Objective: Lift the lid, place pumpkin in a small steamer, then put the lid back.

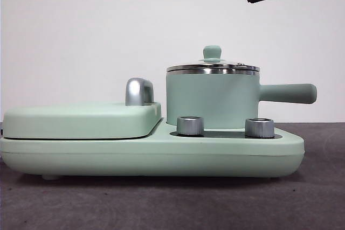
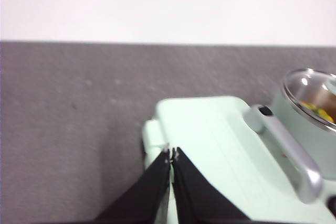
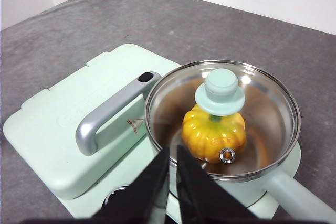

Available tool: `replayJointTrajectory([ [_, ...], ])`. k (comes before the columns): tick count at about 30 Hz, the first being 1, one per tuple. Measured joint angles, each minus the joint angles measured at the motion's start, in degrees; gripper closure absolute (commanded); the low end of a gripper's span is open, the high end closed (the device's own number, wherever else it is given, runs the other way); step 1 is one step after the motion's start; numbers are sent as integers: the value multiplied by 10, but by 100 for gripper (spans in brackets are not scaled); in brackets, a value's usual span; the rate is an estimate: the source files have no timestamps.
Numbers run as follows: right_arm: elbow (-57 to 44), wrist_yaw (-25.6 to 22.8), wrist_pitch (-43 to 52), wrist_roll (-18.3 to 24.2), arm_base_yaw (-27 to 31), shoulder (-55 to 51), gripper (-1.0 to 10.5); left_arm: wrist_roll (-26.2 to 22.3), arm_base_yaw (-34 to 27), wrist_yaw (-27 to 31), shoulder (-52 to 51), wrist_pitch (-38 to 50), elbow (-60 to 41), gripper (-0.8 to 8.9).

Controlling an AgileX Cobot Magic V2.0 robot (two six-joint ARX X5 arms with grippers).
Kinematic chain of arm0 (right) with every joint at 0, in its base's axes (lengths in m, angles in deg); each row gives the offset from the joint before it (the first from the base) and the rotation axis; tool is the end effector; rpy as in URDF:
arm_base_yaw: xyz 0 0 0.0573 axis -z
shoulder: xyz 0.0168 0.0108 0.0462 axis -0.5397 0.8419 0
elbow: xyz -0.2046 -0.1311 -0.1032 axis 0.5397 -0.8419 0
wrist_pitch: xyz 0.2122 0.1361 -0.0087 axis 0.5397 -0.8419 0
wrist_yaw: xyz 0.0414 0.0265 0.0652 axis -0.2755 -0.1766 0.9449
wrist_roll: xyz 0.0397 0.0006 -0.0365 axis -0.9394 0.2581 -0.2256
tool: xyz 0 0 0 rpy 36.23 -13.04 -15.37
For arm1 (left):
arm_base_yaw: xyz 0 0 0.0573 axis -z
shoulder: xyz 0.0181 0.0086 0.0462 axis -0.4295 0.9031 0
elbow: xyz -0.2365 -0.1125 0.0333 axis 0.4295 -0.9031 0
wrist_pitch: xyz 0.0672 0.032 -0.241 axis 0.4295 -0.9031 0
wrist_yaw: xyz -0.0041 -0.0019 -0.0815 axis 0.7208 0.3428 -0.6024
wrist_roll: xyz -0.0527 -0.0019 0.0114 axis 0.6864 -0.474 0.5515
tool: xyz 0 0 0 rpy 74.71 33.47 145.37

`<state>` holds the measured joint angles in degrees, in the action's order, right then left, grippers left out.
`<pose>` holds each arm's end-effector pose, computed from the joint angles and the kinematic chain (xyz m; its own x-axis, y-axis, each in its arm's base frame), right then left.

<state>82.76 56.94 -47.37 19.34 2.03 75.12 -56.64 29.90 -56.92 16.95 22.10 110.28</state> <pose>0.1684 0.1060 0.3028 0.6987 0.6260 -0.3463 -0.6324 0.7667 0.1101 0.1090 -0.0139 0.2806 0.9454 -0.2588 -0.1979 0.2386 0.9636 -0.1204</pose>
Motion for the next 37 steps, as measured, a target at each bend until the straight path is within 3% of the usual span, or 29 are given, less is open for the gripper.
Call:
replayJointTrajectory([
  [9,0,0,0,0,0,0,926,3,-36,19,-135,107,-172,807],
  [16,0,0,0,0,0,0,926,20,-48,49,-221,110,-257,807],
  [37,0,0,0,0,0,0,926,27,-52,49,-240,109,-291,807],
])
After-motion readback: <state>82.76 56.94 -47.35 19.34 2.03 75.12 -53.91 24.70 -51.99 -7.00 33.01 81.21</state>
